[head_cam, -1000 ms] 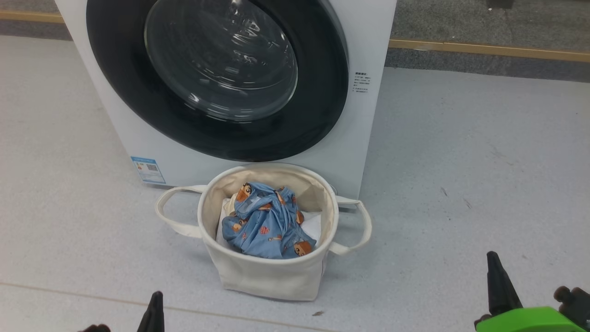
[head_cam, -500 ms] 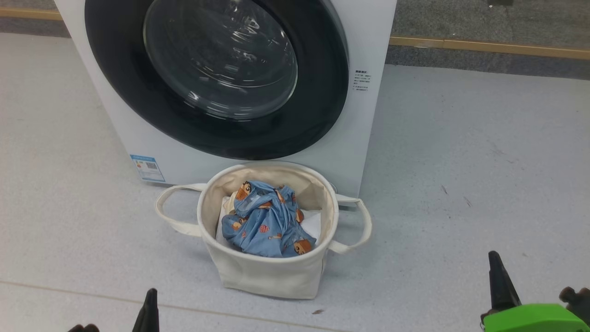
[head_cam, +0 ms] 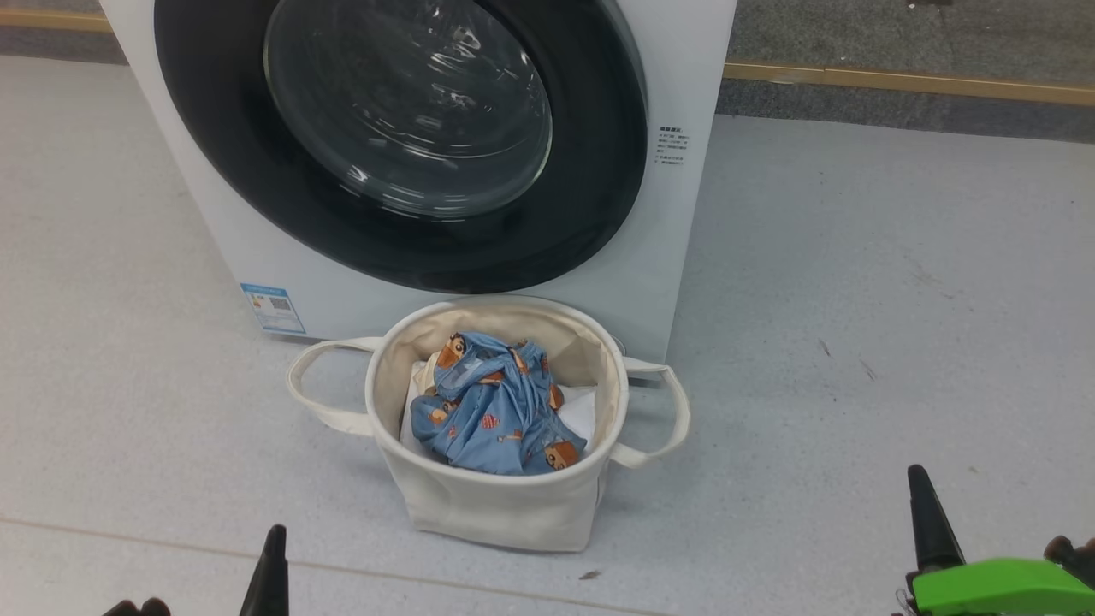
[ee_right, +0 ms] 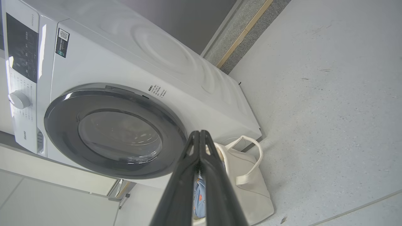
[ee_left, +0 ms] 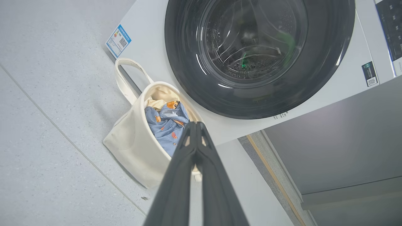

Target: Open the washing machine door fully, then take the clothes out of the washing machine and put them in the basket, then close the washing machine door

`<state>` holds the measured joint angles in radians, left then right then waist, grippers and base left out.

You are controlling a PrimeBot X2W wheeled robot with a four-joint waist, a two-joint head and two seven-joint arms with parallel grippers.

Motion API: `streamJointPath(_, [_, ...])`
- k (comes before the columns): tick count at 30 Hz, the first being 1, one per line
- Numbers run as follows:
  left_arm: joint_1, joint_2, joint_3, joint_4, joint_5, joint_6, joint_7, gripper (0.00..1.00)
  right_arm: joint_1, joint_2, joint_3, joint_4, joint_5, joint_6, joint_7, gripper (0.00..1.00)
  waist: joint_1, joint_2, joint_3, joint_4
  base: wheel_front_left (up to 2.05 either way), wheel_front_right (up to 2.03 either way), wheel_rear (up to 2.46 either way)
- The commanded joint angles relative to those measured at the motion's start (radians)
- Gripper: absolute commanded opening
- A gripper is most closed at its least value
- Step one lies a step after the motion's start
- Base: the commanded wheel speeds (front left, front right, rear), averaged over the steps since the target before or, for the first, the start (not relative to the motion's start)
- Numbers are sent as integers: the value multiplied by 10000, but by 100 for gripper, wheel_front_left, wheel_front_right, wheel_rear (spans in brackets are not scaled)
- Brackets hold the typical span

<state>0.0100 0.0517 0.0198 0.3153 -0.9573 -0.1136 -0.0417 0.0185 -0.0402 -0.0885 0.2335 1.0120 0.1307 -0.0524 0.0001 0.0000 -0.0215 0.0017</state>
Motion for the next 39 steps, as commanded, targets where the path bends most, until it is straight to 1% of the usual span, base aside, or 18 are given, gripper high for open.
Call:
streamJointPath(1, [-549, 30, 287, -383, -370, -59, 77, 0, -604, -99, 60, -272, 349, 1, 102, 0, -1, 0, 8, 0, 0, 0, 0])
streamJointPath(39, [-1014, -3, 769, -615, -4884, -141, 1162, 0, -1087, -121, -147, 10, 4498, 0, 1227, 0, -1, 0, 183, -13, 0, 0, 0])
